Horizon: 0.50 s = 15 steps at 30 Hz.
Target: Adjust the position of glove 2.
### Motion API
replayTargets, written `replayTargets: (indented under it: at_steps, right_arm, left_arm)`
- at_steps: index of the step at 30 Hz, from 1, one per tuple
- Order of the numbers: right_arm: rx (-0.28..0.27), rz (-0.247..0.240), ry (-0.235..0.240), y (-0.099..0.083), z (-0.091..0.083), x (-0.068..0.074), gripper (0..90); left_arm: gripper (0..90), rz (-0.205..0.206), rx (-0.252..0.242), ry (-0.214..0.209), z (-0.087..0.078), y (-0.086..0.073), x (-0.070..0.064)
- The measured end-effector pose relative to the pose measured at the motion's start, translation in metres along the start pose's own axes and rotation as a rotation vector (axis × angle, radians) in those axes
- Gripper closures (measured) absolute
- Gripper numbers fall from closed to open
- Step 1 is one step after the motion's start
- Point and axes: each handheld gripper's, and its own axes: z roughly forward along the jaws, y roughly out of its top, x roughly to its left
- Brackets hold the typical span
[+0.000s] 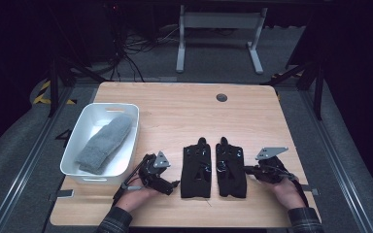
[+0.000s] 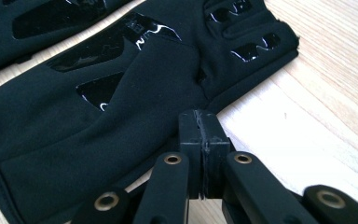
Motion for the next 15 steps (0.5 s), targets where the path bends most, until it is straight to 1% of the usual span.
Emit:
replayTargets:
  at_steps: [5, 8, 9, 10, 11, 13, 15]
  right_arm:
    - [-0.025, 0.015, -0.013, -0.002, -0.005, -0.004, 89.5]
    - [-0.051, 0.037, -0.016, -0.003, -0.009, -0.008, 83.5]
    - [-0.057, 0.035, -0.018, -0.003, -0.010, -0.008, 83.2]
    - [-0.060, 0.032, -0.017, -0.003, -0.010, -0.008, 82.4]
    - [-0.064, 0.033, -0.018, -0.002, -0.010, -0.008, 81.6]
    - [-0.071, 0.037, -0.013, -0.002, -0.011, -0.008, 81.5]
    - [-0.079, 0.028, -0.014, -0.001, -0.011, -0.008, 81.3]
  left_arm:
    - [0.0, 0.000, 0.000, 0.000, 0.000, 0.000, 0.000]
    - [0.0, 0.000, 0.001, 0.000, 0.000, 0.000, 0.000]
    - [0.1, 0.000, 0.001, 0.000, 0.000, 0.000, 0.000]
    - [0.5, -0.001, 0.012, 0.003, -0.001, 0.001, 0.000]
    - [1.5, -0.011, 0.015, 0.008, -0.001, 0.002, 0.000]
    - [4.6, -0.020, 0.022, 0.018, -0.002, 0.004, 0.001]
    - [7.2, -0.024, 0.036, 0.020, -0.004, 0.005, 0.002]
